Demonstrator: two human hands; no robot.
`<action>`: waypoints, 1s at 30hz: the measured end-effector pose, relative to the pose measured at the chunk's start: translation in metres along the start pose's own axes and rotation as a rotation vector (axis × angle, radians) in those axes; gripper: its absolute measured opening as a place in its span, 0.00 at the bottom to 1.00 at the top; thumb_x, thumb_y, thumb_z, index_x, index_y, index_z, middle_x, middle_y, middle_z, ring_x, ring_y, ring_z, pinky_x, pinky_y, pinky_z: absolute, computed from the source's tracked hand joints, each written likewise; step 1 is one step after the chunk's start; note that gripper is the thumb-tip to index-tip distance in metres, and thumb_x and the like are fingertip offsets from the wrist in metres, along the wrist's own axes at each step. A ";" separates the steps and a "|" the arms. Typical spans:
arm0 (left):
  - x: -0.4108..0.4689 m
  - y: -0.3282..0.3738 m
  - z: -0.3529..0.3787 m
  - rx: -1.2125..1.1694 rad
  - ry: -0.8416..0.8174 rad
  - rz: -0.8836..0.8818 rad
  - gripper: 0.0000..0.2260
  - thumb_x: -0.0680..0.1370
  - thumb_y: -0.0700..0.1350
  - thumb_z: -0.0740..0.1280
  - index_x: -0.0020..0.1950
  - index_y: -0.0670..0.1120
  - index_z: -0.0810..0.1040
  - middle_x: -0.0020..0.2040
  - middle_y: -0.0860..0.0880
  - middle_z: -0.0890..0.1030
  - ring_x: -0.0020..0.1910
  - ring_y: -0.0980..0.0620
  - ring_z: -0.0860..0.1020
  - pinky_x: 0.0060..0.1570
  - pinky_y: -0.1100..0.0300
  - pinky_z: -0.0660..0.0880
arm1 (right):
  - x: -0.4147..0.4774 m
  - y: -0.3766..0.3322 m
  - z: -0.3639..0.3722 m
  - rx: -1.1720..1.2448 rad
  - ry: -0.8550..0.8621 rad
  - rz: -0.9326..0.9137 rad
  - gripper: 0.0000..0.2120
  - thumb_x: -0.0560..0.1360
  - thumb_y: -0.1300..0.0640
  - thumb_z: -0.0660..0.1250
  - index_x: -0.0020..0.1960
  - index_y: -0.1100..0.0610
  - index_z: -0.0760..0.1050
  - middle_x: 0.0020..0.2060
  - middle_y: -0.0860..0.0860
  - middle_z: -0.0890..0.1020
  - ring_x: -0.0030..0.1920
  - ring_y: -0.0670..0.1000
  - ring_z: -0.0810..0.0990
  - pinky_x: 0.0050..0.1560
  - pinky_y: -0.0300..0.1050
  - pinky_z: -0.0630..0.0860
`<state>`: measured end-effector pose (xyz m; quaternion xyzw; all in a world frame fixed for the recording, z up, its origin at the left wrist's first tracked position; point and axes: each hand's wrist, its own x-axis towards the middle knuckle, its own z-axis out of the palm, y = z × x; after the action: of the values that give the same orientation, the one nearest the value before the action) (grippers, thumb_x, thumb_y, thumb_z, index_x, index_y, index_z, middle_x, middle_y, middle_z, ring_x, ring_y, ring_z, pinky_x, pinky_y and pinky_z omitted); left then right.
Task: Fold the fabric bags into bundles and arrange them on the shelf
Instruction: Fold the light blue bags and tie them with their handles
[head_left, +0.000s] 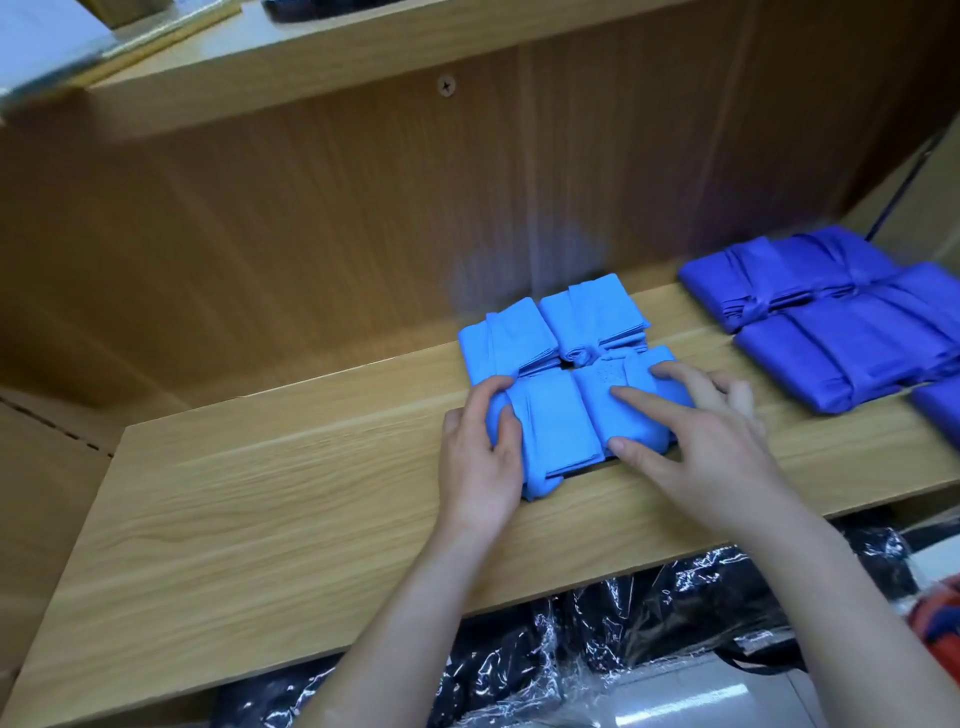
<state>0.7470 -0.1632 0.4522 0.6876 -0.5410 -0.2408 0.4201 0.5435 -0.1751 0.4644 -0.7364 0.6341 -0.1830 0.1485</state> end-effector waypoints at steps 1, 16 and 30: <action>0.001 0.002 0.000 0.003 0.009 0.005 0.15 0.81 0.43 0.60 0.64 0.58 0.74 0.55 0.49 0.74 0.47 0.74 0.70 0.47 0.80 0.62 | -0.001 0.003 0.002 0.043 0.014 -0.025 0.24 0.71 0.38 0.69 0.66 0.37 0.74 0.71 0.45 0.65 0.67 0.53 0.57 0.64 0.61 0.67; -0.008 -0.015 0.004 0.793 -0.189 0.540 0.26 0.81 0.58 0.49 0.74 0.50 0.68 0.76 0.49 0.66 0.75 0.49 0.63 0.74 0.46 0.57 | 0.005 0.029 0.018 0.223 0.118 -0.201 0.24 0.68 0.59 0.77 0.63 0.49 0.79 0.70 0.51 0.70 0.75 0.55 0.58 0.71 0.48 0.59; 0.001 -0.001 -0.011 0.500 -0.205 0.472 0.24 0.76 0.61 0.58 0.69 0.54 0.73 0.72 0.49 0.69 0.71 0.47 0.65 0.67 0.44 0.67 | 0.002 0.023 0.004 0.150 0.154 -0.152 0.36 0.69 0.52 0.76 0.74 0.45 0.65 0.77 0.50 0.59 0.77 0.54 0.52 0.73 0.54 0.59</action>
<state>0.7560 -0.1607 0.4575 0.5975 -0.7665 -0.0648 0.2267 0.5257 -0.1802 0.4504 -0.7528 0.5708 -0.2966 0.1396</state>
